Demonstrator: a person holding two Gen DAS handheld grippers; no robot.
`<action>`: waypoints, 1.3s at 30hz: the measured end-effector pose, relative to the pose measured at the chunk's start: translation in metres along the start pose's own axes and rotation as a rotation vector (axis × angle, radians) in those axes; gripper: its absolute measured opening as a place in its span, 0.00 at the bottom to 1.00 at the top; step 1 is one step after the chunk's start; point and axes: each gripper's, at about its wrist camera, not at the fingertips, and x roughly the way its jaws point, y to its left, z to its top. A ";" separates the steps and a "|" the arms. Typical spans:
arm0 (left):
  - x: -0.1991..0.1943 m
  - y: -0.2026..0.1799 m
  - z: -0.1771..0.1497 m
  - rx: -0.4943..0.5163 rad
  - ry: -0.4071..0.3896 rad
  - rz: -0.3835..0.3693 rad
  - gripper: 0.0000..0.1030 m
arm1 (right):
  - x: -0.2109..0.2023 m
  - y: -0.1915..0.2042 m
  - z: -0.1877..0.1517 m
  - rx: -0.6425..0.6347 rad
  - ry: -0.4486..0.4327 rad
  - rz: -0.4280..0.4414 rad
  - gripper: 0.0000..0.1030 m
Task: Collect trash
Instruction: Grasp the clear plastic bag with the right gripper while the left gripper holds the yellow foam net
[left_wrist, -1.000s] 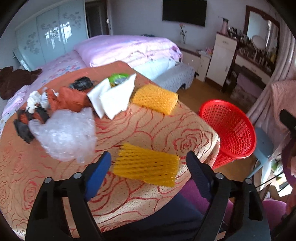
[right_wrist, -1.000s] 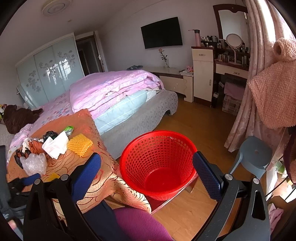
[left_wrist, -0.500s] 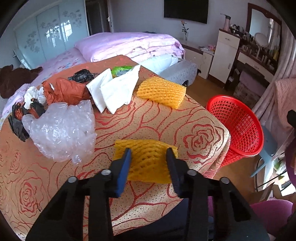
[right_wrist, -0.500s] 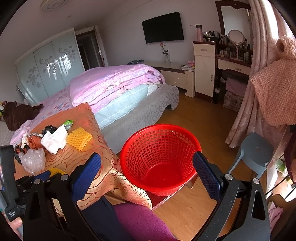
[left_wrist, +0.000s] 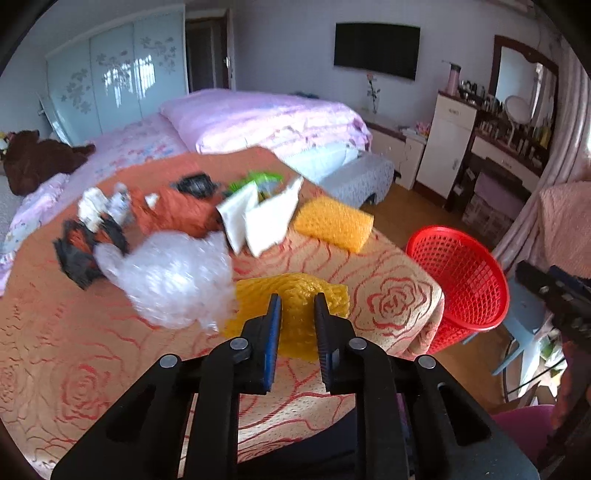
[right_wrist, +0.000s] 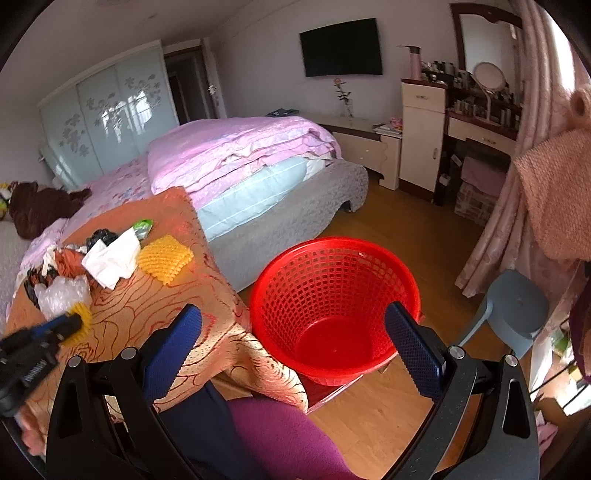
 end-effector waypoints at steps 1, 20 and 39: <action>-0.004 0.002 0.002 -0.004 -0.012 0.003 0.17 | 0.001 0.004 0.001 -0.017 -0.004 0.005 0.93; -0.052 0.118 0.015 -0.224 -0.134 0.243 0.17 | 0.045 0.142 0.004 -0.296 0.111 0.361 0.93; -0.071 0.165 0.007 -0.320 -0.162 0.330 0.17 | 0.065 0.263 -0.002 -0.536 0.152 0.536 0.93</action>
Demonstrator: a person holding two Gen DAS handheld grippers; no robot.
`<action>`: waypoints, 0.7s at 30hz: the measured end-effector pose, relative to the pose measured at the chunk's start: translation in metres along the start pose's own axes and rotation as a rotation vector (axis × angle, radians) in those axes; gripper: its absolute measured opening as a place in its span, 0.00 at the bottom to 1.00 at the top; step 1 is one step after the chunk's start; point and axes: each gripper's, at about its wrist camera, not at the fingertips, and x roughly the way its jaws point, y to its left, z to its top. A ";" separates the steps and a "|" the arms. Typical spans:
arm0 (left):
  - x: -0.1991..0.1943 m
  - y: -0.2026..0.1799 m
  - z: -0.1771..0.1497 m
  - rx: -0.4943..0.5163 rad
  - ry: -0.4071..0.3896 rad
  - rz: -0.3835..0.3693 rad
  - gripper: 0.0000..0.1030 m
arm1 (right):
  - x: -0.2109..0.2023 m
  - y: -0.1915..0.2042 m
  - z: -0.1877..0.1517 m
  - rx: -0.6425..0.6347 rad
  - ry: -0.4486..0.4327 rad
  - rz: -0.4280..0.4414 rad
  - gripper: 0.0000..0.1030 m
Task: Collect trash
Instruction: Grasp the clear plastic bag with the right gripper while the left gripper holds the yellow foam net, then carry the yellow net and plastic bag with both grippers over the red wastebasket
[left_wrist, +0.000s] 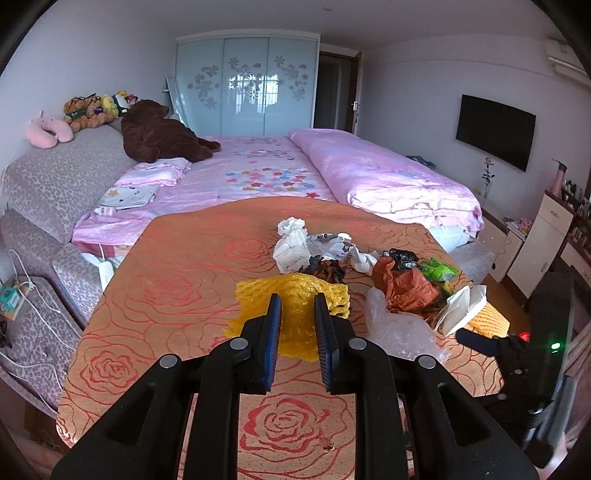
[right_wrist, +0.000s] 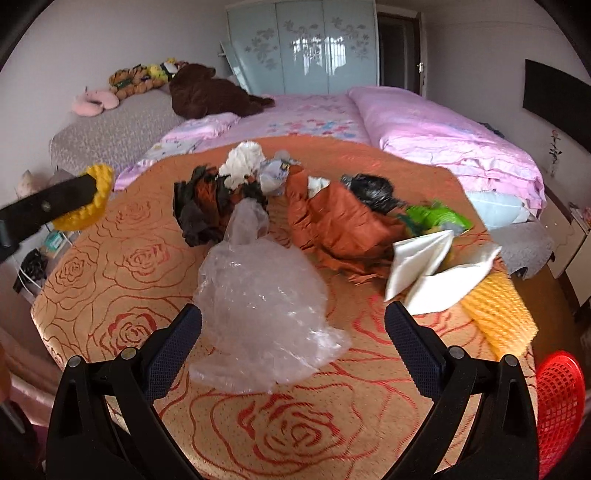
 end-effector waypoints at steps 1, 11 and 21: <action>0.001 0.000 0.000 0.000 0.001 0.001 0.17 | 0.002 0.001 -0.001 -0.004 0.002 -0.003 0.93; 0.003 -0.002 -0.002 0.005 0.006 0.004 0.17 | 0.004 0.000 -0.008 0.021 0.038 0.044 0.40; -0.003 -0.012 -0.003 0.024 -0.010 -0.015 0.17 | -0.064 -0.014 -0.010 0.066 -0.096 0.039 0.39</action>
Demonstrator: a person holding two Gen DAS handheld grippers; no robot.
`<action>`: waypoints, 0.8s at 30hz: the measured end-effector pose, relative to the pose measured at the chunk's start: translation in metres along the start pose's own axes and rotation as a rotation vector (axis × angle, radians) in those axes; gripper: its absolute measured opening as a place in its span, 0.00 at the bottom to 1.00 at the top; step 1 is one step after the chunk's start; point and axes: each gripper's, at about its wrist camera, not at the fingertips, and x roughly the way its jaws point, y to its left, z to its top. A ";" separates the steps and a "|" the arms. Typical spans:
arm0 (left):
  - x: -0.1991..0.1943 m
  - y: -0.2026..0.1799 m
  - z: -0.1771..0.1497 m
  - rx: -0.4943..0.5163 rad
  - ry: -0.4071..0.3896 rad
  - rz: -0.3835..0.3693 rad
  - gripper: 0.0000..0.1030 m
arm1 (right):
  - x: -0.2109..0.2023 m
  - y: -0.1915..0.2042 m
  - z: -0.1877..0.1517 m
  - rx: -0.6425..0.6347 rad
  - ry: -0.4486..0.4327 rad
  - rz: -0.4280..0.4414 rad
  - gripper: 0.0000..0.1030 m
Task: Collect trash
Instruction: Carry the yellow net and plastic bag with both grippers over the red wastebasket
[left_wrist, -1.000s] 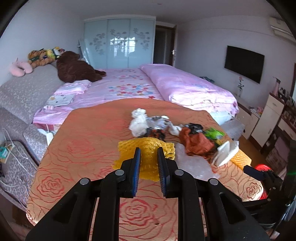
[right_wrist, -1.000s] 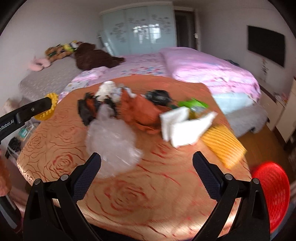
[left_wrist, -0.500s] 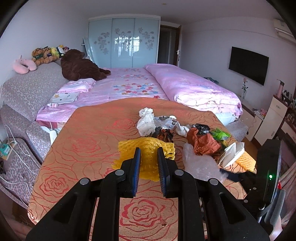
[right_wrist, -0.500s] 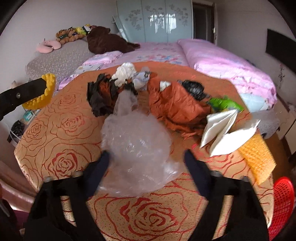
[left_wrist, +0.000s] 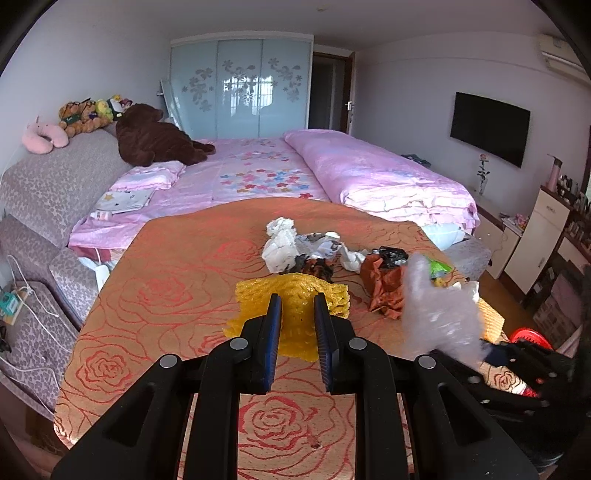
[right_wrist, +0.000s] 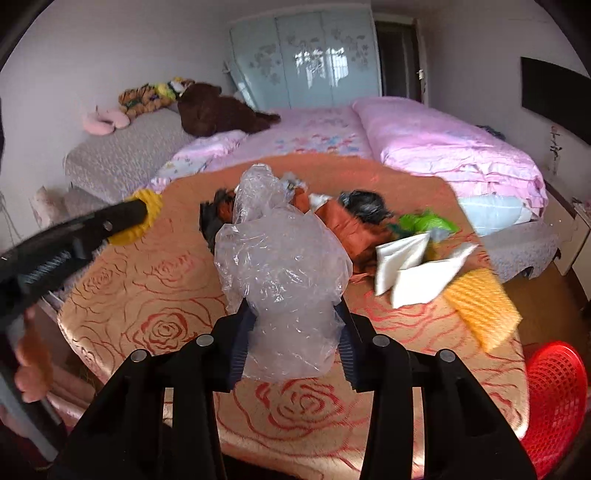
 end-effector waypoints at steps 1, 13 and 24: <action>-0.001 -0.002 0.000 0.003 -0.002 -0.004 0.17 | -0.005 -0.004 0.000 0.011 -0.007 -0.007 0.39; -0.004 -0.047 -0.009 0.079 -0.016 -0.072 0.17 | -0.057 -0.062 -0.003 0.109 -0.087 -0.155 0.39; -0.004 -0.082 -0.007 0.137 -0.020 -0.140 0.17 | -0.092 -0.107 -0.015 0.187 -0.128 -0.261 0.39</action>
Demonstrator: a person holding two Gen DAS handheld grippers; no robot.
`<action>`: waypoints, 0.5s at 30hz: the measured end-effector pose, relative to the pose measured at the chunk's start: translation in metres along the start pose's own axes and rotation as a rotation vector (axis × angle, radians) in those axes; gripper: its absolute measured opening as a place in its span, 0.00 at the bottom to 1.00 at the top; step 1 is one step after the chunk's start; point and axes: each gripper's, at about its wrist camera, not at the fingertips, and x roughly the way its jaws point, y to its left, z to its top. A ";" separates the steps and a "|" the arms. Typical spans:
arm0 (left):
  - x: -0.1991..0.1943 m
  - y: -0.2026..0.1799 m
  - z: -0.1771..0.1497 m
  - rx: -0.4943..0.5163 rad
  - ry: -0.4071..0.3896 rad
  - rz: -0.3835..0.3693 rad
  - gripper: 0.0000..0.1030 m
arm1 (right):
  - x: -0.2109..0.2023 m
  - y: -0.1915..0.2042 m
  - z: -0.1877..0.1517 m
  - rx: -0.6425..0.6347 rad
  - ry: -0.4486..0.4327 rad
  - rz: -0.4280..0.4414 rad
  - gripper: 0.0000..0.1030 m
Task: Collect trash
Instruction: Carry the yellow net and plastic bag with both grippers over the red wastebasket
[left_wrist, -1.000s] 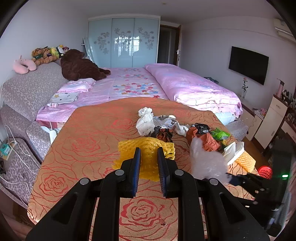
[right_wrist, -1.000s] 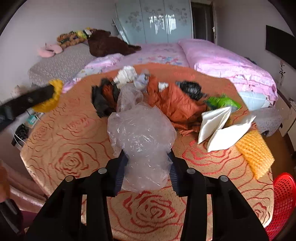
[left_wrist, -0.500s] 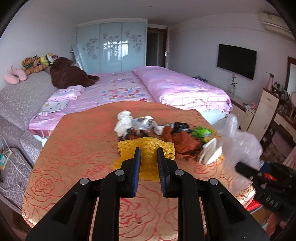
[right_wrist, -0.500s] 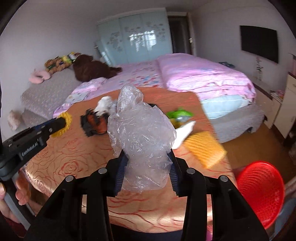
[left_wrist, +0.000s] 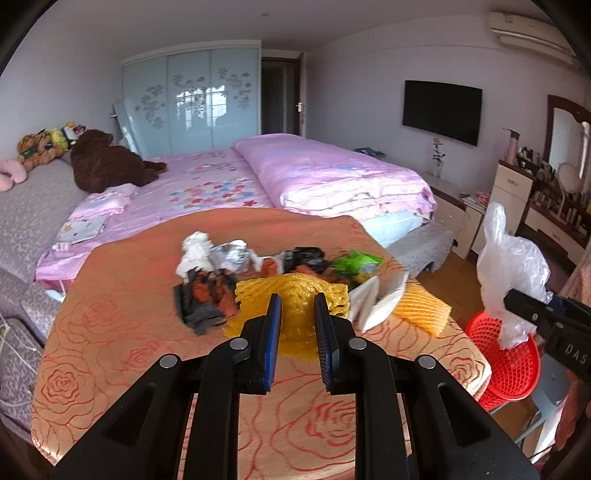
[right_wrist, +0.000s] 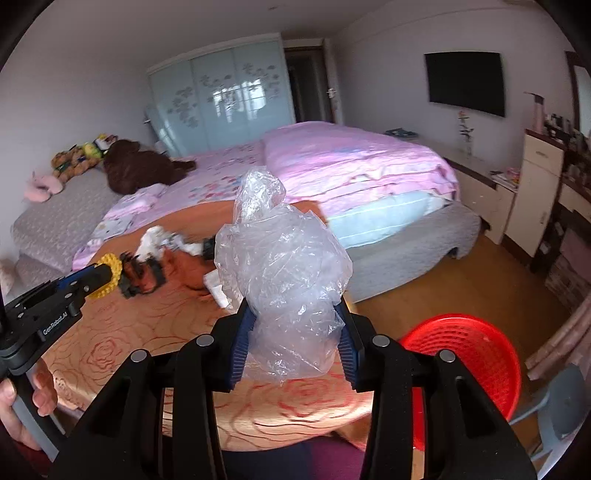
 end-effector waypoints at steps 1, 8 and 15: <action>0.001 -0.003 0.001 0.006 0.000 -0.007 0.17 | -0.003 -0.005 0.000 0.005 -0.004 -0.013 0.39; 0.010 -0.036 0.007 0.058 0.011 -0.069 0.17 | -0.017 -0.039 -0.007 0.044 -0.026 -0.104 0.39; 0.013 -0.073 0.014 0.117 0.005 -0.127 0.17 | -0.029 -0.071 -0.017 0.108 -0.034 -0.175 0.39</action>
